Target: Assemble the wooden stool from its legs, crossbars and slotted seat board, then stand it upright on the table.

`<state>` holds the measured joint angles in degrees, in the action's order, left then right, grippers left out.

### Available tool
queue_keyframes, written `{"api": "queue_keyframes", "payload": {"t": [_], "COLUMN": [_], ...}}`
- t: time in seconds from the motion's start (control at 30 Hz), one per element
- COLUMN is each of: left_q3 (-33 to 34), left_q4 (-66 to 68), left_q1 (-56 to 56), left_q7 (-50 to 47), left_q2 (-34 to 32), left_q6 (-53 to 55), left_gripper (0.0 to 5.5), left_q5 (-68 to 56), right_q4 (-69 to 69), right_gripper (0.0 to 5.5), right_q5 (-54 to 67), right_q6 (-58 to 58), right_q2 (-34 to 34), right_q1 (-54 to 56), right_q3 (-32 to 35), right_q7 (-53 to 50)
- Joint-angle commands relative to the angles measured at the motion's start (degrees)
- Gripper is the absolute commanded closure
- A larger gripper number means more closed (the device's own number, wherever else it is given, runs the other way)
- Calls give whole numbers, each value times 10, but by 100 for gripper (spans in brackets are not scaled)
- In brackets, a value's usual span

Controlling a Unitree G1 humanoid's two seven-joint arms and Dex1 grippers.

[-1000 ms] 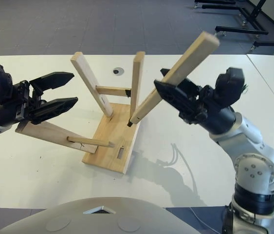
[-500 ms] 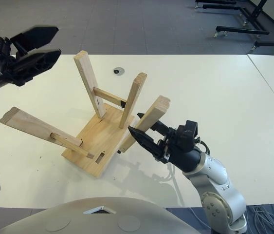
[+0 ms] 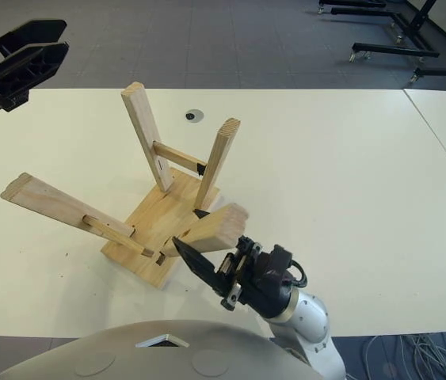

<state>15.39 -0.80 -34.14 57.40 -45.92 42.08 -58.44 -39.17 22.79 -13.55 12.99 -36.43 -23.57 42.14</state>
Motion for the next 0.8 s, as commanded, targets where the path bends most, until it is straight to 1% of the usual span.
{"api": "queue_keyframes", "payload": {"t": [0.03,0.3,0.47,0.53,0.67,0.8], "left_q3": [-20,-19,-14,-7,14,47], "left_q4": [33,34,23,7,-37,-95], "left_q1": [-31,-32,-21,-7,22,75], "left_q7": [27,40,37,33,11,-16], "left_q2": [-10,-5,-3,-2,6,16], "left_q6": [19,44,56,61,75,67], "left_gripper": [210,210,210,210,210,210], "left_q5": [23,35,33,27,7,-8], "right_q4": [36,74,78,58,1,-61], "right_gripper": [343,343,343,343,343,343], "right_q5": [-47,-82,-77,-80,-111,-92], "right_q6": [-71,-131,-132,-123,-116,-49], "right_q2": [-5,24,45,51,72,97], "right_q1": [-30,-45,-34,-32,-58,-13], "right_q3": [-33,-60,-60,-64,-99,-89], "right_q7": [-17,-45,-53,-62,-84,-103]}}
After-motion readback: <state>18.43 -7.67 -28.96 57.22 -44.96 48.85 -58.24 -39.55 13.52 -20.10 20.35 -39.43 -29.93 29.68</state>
